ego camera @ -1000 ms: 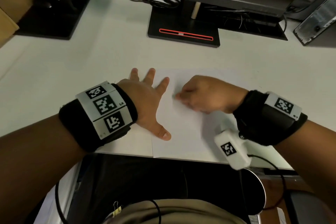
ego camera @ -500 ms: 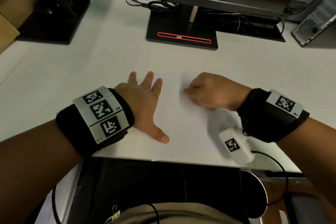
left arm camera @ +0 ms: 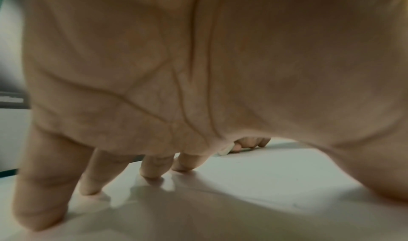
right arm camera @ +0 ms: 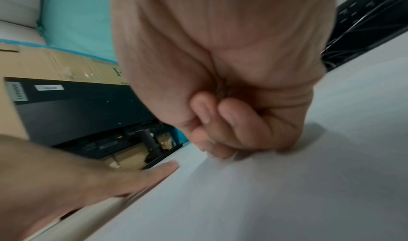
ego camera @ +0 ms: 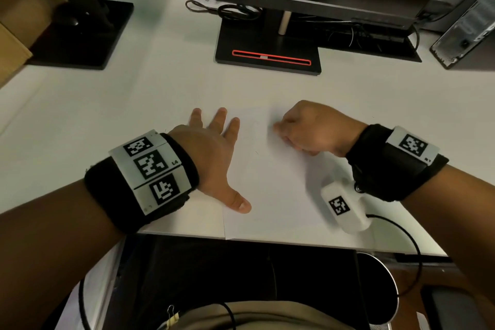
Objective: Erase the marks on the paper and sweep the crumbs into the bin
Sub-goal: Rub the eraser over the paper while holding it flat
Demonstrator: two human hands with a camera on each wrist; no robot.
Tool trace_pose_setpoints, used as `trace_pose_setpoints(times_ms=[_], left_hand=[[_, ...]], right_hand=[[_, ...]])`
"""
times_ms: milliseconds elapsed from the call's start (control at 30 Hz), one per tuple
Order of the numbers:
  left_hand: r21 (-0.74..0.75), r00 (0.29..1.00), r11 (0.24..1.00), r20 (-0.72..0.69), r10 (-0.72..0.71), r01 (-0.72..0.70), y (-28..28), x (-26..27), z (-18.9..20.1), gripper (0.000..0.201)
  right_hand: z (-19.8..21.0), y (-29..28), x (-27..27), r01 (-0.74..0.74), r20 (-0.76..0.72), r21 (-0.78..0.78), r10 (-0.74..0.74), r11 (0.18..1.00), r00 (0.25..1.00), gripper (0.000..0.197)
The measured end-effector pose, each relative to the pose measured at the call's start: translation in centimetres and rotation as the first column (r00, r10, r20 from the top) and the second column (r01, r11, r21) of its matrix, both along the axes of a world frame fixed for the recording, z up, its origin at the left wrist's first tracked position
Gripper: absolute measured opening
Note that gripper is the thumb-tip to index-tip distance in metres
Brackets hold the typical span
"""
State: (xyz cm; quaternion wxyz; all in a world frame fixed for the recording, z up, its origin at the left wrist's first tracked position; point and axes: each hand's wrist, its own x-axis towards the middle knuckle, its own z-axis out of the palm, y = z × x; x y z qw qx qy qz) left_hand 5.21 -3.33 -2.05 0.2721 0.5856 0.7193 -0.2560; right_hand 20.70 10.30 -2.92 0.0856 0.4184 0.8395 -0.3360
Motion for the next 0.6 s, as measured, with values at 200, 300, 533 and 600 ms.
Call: trace_pose_setpoints(times_ms=[200,300,533,600], left_hand=[[0.002,1.000,1.000,0.002,-0.002,0.002,0.1,0.0,-0.1,0.155],[0.002,1.000,1.000,0.000,0.000,0.000,0.1,0.0,-0.1,0.155],[0.014,1.000,1.000,-0.002,-0.001,0.001,0.0,0.0,-0.2,0.155],[0.017,1.000,1.000,-0.003,0.001,-0.001,0.0,0.1,-0.2,0.154]], right_hand=[[0.0,-0.1,0.0,-0.011,-0.005,-0.019,0.011,1.000,1.000,0.042],[-0.1,-0.9,-0.2,-0.059,-0.002,0.003,0.059,0.998,0.998,0.043],[-0.2,-0.6,-0.6,-0.012,-0.016,0.016,0.012,1.000,1.000,0.042],[-0.4,-1.6,-0.9,-0.087,-0.003,0.025,0.087,0.996,0.996,0.044]])
